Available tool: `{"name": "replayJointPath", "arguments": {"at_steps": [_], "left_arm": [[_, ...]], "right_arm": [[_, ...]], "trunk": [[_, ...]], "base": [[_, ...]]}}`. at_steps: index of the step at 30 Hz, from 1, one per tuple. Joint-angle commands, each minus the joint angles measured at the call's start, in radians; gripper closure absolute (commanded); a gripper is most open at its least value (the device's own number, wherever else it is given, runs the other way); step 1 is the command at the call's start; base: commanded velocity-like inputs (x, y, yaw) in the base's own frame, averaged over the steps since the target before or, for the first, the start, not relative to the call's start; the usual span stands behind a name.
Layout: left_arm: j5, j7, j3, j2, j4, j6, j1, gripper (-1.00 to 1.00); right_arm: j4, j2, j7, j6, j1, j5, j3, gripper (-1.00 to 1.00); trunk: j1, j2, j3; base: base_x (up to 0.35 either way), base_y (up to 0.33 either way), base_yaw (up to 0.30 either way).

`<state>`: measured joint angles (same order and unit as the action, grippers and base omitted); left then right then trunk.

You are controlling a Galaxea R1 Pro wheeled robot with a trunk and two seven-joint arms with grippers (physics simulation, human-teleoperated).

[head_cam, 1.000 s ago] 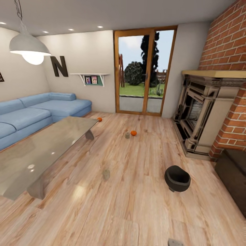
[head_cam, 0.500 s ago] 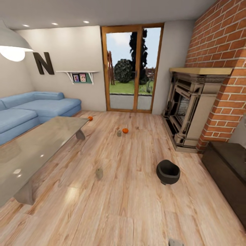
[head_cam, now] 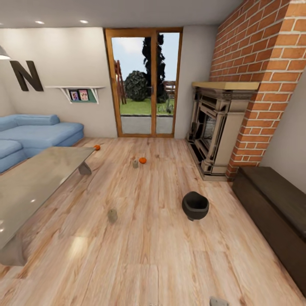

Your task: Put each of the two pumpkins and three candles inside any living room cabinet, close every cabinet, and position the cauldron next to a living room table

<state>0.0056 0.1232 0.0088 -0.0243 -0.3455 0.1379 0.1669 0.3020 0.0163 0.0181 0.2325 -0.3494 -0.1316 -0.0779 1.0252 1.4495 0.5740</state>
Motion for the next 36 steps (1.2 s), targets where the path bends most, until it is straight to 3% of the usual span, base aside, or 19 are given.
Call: {"name": "replayJointPath", "arguments": {"at_steps": [1,36], "left_arm": [[0.001,0.003,0.001,0.0,0.0,0.003,0.0,-1.0],[-0.001,0.004,0.002,0.001,0.0,0.004,0.0,-1.0]], "right_arm": [[0.002,0.001,0.002,0.005,0.0,-0.003,-0.008,-1.0],[0.002,0.007,-0.001,-0.007,0.0,-0.003,-0.007,-1.0]], "trunk": [[0.0,0.0,0.002],[0.0,0.0,0.014]], "base": [[-0.083,0.007,-0.254],[-0.026,0.014,-0.268]]}}
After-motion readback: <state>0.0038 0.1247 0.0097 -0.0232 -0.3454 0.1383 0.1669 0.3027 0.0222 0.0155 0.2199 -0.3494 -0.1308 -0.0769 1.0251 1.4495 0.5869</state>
